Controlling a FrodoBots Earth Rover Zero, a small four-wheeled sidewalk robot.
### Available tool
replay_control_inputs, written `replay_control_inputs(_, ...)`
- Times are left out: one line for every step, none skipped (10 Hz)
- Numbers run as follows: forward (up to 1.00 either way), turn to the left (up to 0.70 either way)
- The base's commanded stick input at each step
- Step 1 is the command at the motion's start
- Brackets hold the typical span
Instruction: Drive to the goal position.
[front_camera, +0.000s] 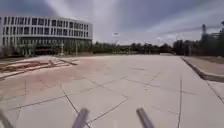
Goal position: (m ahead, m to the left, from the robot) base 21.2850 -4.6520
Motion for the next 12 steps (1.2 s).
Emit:
replay_control_inputs(0.5,0.0)
replay_control_inputs(0.5,0.0)
replay_control_inputs(0.5,0.0)
replay_control_inputs(0.5,0.0)
replay_control_inputs(0.5,0.0)
replay_control_inputs(0.5,0.0)
replay_control_inputs(0.5,0.0)
replay_control_inputs(0.5,0.0)
replay_control_inputs(0.5,0.0)
replay_control_inputs(0.5,0.0)
replay_control_inputs(0.5,0.0)
replay_control_inputs(0.5,0.0)
